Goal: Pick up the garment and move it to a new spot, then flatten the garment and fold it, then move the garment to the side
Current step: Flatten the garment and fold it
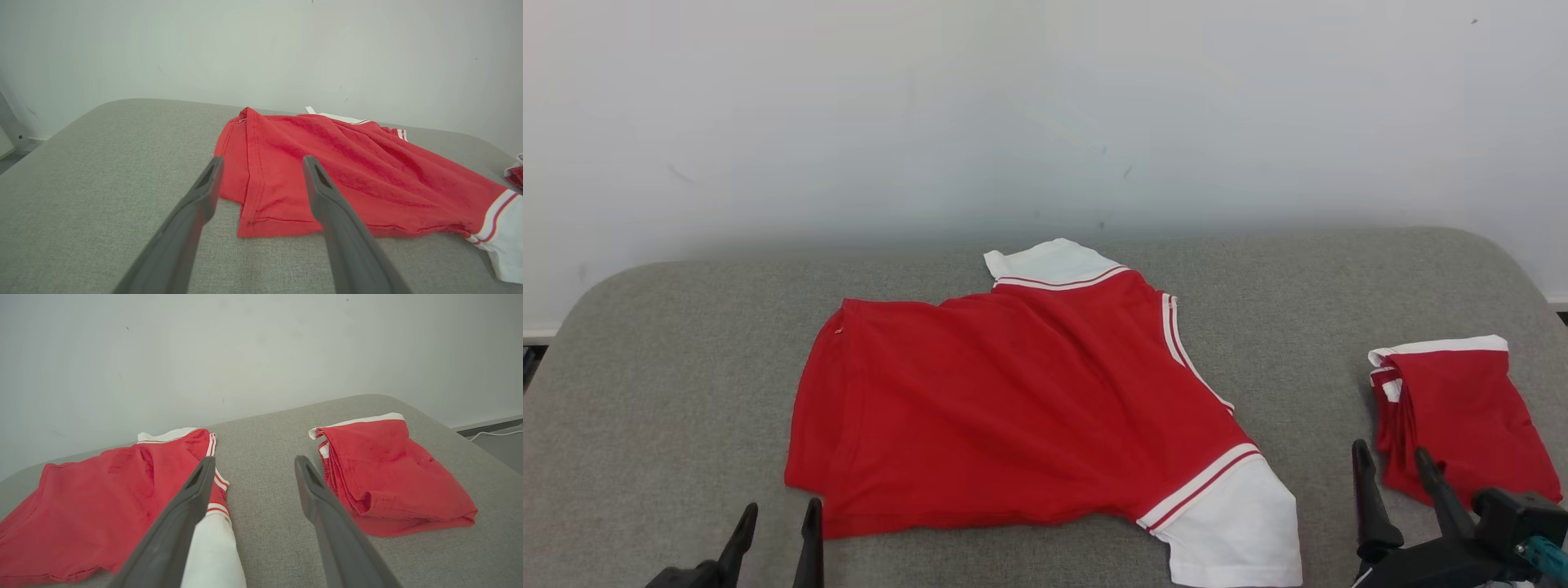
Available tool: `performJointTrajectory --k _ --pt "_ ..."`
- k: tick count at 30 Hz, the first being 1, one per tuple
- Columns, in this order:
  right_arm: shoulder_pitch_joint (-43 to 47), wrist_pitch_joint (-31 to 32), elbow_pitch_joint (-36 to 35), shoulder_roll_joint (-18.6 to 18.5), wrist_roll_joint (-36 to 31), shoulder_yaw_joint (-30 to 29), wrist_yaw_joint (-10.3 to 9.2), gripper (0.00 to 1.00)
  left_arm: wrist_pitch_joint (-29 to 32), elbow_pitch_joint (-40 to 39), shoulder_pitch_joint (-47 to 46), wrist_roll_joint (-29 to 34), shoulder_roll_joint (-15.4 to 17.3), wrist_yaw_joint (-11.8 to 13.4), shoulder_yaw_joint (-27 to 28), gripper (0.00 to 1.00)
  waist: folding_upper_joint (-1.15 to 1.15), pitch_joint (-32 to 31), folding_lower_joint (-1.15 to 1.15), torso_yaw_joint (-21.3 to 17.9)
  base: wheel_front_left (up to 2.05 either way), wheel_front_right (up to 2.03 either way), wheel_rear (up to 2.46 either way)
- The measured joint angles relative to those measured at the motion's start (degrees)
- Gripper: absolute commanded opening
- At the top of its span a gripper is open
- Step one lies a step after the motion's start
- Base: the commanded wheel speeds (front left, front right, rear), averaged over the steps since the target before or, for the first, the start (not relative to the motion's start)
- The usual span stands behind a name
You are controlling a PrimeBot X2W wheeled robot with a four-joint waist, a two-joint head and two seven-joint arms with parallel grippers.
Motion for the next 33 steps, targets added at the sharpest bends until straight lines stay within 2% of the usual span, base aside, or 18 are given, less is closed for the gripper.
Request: performJointTrajectory --k 8,13,17,28,31,33 --pt "0.1 6.1 1.0 -0.8 0.0 2.8 0.51 1.0 8.6 1.6 -1.9 -1.4 0.0 -0.2 -1.8 1.0 0.0 1.9 0.0 0.0 0.0 0.0 0.0" --pt "0.1 11.5 1.1 -2.2 -1.2 4.3 0.49 1.0 14.5 3.4 -6.0 -2.3 0.6 -1.6 -2.2 1.0 0.0 3.0 0.0 -0.4 0.0 0.0 0.0" --pt "0.0 15.5 1.0 -3.0 -1.6 5.4 0.49 1.0 20.2 5.8 -7.6 -2.6 2.2 -2.7 -2.7 1.0 0.0 4.1 0.0 -0.8 0.0 0.0 0.0" --pt "-2.1 21.1 0.2 -3.9 -2.1 6.7 0.49 1.0 27.9 11.0 -14.9 -2.5 3.8 -3.1 -3.1 1.0 0.0 8.0 0.01 -2.2 0.0 0.0 0.0" --pt "-2.7 22.4 -0.3 -4.1 -2.2 6.7 0.49 1.0 29.5 12.4 -15.9 -2.5 3.7 -3.1 -3.6 0.89 0.01 9.2 0.01 -2.7 0.0 0.0 0.0" --pt "-3.2 23.0 -0.4 -4.2 -2.2 6.7 0.48 1.0 30.1 13.2 -16.5 -2.5 3.6 -3.1 -3.7 0.86 0.0 9.9 0.0 -2.9 0.0 0.0 0.0"
